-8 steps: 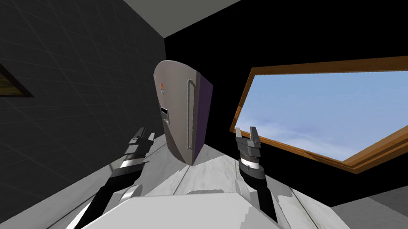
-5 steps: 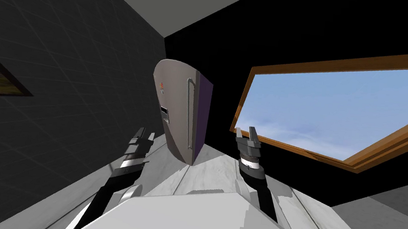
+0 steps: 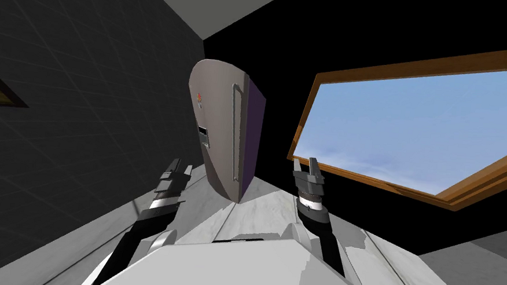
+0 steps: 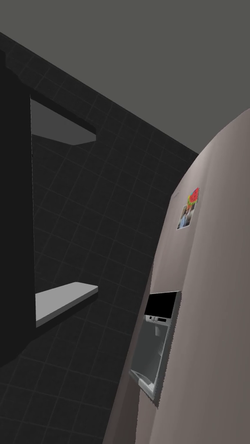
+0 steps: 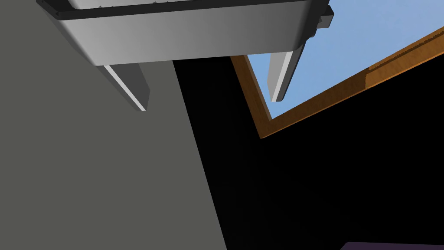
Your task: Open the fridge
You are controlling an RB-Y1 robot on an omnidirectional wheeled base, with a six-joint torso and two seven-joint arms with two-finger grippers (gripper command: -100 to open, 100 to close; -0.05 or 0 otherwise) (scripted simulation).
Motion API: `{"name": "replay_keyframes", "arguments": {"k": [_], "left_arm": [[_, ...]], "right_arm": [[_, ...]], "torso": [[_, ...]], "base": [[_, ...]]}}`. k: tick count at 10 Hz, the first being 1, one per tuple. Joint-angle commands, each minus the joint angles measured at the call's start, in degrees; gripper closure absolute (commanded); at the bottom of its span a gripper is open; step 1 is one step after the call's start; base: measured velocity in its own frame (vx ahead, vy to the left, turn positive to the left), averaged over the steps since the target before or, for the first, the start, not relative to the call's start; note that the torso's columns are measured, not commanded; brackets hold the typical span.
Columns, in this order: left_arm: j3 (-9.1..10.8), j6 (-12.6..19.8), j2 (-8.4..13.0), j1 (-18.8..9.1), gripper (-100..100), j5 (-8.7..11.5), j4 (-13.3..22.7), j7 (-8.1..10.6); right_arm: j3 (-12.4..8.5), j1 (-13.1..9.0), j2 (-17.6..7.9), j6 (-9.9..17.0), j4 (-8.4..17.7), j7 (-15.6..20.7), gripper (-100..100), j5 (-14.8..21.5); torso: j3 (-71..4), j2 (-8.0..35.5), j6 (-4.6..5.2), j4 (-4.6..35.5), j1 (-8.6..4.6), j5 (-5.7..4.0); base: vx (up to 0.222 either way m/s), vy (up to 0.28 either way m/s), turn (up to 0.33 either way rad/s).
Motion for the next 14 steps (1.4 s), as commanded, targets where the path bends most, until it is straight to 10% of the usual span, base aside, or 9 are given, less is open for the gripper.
{"name": "replay_keyframes", "arguments": {"k": [1, 2, 8, 14], "left_arm": [[0.0, 0.0, 0.0, 0.0, 0, 0.0, 0.0, 0.0], [0.0, 0.5, 1.9, 0.0, -100, 0.3, 0.0, 0.2], [0.01, 5.8, 8.2, -0.2, -100, 3.9, 0.5, 2.5], [0.01, 13.1, 6.9, -0.4, -100, 8.8, 1.2, 5.6]], "right_arm": [[0.0, 0.0, 0.0, 0.0, 0.0, 0.0, 0, 0.0], [0.0, 0.0, 0.0, 0.0, 0.0, 0.0, 0, 0.0], [0.0, 0.0, 0.0, 0.0, 0.0, 0.0, 0, 0.0], [0.0, 0.0, 0.0, 0.0, 0.0, 0.0, 0, 0.0]], "torso": [[-8.5, 4.2, 0.0, 4.2, 0.0, 0.0], [-16.9, 8.5, 0.0, 8.5, 0.0, 0.0], [-22.4, 11.0, 0.0, 11.1, -0.1, -0.03], [-22.3, 11.1, 0.0, 11.1, 0.05, 0.01]], "base": [[0.0, 0.0, 0.0], [0.016, -0.014, 0.01], [0.078, -0.061, 0.028], [0.114, -0.093, 0.041]]}}
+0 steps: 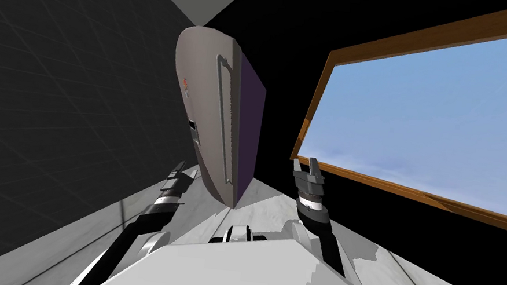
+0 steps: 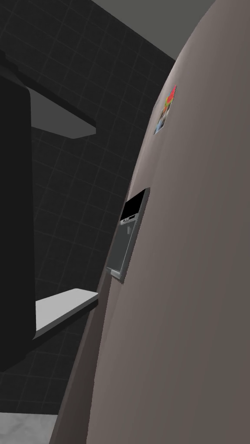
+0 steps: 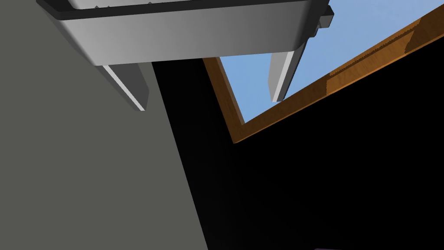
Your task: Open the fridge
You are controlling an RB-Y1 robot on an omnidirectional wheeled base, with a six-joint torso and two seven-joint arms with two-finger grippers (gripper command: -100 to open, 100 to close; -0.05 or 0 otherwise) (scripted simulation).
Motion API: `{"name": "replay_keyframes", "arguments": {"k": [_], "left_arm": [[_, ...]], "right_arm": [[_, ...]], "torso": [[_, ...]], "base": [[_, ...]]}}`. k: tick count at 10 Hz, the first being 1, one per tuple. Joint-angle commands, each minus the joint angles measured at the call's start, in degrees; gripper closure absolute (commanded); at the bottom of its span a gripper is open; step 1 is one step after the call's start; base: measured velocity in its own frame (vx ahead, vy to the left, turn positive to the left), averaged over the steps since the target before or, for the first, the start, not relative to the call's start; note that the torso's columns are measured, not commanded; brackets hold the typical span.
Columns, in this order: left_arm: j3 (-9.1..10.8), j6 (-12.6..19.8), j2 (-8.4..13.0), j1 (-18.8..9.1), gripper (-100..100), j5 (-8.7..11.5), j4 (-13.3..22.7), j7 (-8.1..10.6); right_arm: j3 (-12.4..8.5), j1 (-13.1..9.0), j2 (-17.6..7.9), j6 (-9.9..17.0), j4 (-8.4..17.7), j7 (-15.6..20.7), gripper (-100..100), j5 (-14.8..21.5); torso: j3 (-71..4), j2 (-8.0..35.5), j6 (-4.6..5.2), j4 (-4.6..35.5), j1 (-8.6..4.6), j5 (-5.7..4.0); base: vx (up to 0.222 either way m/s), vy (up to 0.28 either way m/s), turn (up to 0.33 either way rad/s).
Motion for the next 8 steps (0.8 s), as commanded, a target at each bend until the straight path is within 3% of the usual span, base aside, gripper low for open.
{"name": "replay_keyframes", "arguments": {"k": [1, 8], "left_arm": [[0.07, 2.8, -0.7, -0.1, -100, 1.9, 0.4, 1.33], [0.08, 10.5, 1.0, -0.3, -100, 7.1, 1.3, 4.57]], "right_arm": [[0.0, 0.0, 0.0, 0.0, 0.0, 0.0, 0, 0.0], [0.0, 0.0, 0.0, 0.0, 0.0, 0.0, 0, 0.0]], "torso": [[0.0, 0.0, 0.0, 0.0, -0.06, -0.01], [0.0, 0.1, 0.01, 0.0, -0.09, -0.02]], "base": [[0.102, -0.085, 0.031], [0.104, -0.087, 0.035]]}}
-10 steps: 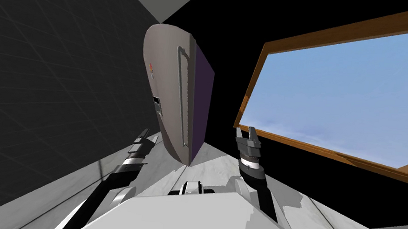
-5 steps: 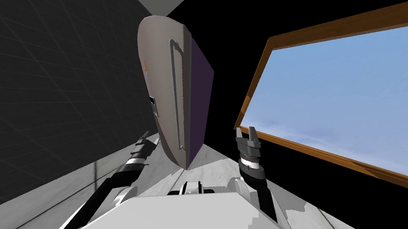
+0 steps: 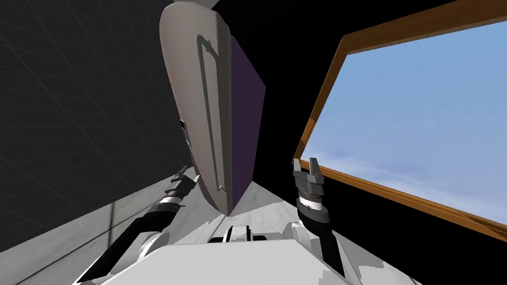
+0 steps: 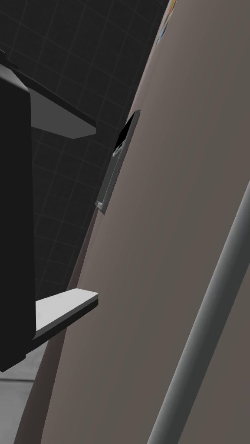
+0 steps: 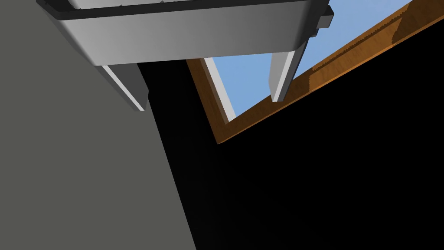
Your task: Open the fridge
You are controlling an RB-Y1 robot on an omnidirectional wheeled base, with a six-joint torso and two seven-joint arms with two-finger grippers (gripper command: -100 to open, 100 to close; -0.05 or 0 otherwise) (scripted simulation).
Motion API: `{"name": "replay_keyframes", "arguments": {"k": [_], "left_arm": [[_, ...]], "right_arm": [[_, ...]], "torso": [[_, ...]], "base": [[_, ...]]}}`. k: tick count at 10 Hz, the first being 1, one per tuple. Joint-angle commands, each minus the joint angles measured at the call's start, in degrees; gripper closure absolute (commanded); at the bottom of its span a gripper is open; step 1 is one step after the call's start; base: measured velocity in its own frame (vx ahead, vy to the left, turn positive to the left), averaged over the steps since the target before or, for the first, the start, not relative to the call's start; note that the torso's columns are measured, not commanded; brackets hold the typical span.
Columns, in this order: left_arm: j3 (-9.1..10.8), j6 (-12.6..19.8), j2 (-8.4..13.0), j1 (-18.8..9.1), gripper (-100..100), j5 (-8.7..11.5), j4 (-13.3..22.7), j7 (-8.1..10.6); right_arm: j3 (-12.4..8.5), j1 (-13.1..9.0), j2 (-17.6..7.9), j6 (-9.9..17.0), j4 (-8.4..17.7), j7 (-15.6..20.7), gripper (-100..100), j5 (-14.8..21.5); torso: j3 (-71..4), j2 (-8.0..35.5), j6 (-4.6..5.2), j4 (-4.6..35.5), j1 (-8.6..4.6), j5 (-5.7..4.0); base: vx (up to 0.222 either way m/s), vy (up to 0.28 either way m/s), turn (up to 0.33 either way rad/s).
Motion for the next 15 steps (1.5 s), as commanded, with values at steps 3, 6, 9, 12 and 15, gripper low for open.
{"name": "replay_keyframes", "arguments": {"k": [3, 6, 9, 12, 15], "left_arm": [[0.05, 5.8, -1.4, -0.3, -100, 3.7, 0.5, 2.37], [0.05, 8.8, -5.3, -0.4, -100, 5.7, 0.9, 3.62], [0.05, 9.8, -8.5, -0.4, -100, 6.3, 1.1, 4.05], [0.07, 9.7, -8.0, -0.4, 100, 6.3, 1.1, 4.04], [-1.46, 9.7, -5.8, -0.6, 100, 7.1, 0.9, 4.36]], "right_arm": [[0.0, 0.0, 0.0, 0.0, 0.0, 0.0, 0, 0.0], [0.0, 0.0, 0.0, 0.0, 0.0, 0.0, 0, 0.0], [0.0, 0.0, 0.0, 0.0, 0.0, 0.0, 0, 0.0], [0.0, 0.0, 0.0, 0.0, 0.0, 0.0, 0, 0.0], [0.0, 0.0, 0.0, 0.0, 0.0, 0.0, 0, 0.0]], "torso": [[0.0, -0.1, 0.0, 0.0, 0.03, 0.01], [-0.1, -0.1, -0.01, 0.0, 0.02, 0.01], [0.1, 0.1, -0.01, 0.0, 0.2, 0.06], [0.0, 0.0, 0.0, 0.0, 0.08, 0.02], [0.1, 0.2, 0.0, 0.1, 0.79, 0.23]], "base": [[0.101, -0.094, 0.04], [0.114, -0.098, 0.04], [0.048, -0.041, 0.009], [0.002, -0.003, 0.0], [-0.103, 0.247, -0.123]]}}
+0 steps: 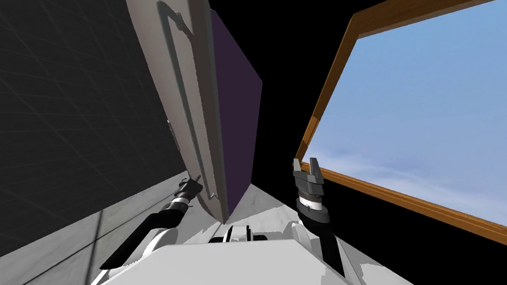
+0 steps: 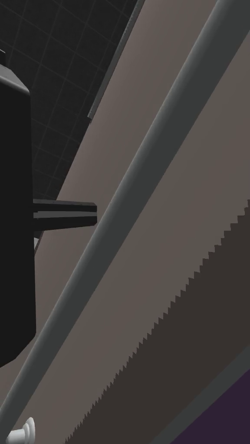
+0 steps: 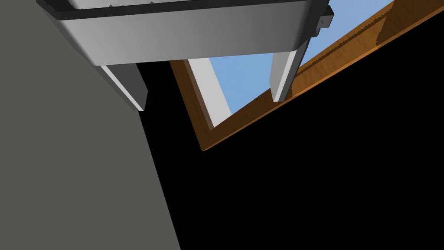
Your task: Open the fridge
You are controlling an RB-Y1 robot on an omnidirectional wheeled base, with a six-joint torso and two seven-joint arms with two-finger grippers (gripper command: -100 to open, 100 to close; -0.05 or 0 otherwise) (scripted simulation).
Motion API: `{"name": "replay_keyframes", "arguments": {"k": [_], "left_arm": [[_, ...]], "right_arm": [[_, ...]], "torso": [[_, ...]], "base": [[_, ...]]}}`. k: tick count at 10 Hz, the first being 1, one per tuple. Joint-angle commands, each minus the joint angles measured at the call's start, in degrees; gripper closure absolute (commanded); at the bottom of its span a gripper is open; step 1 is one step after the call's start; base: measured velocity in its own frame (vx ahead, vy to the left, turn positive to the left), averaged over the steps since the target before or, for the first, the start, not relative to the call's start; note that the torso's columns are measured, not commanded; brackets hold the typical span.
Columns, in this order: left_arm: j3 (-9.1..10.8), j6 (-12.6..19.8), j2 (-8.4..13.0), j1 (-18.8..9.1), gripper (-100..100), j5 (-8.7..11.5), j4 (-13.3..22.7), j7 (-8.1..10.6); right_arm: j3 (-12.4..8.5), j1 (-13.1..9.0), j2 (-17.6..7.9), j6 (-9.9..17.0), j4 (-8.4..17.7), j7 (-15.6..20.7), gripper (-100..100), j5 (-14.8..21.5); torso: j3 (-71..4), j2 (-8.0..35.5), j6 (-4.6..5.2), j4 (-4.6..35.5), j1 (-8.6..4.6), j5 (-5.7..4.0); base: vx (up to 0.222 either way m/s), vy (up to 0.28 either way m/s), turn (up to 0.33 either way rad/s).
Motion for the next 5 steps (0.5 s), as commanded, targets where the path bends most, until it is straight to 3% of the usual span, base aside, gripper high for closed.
{"name": "replay_keyframes", "arguments": {"k": [1, 5], "left_arm": [[-1.25, 0.1, 1.7, 0.0, 100, 0.6, -0.4, 0.25], [-3.56, 0.0, 4.9, -0.2, 100, 1.9, -0.6, 0.73]], "right_arm": [[0.0, 0.0, 0.0, 0.0, 0.0, 0.0, 0, 0.0], [0.0, 0.0, 0.0, 0.0, 0.0, 0.0, 0, 0.0]], "torso": [[0.0, 0.0, -0.03, 0.0, -0.34, -0.07], [-0.3, -0.4, -0.02, -0.1, -0.85, -0.23]], "base": [[-0.209, 0.29, -0.103], [-0.18, 0.295, -0.131]]}}
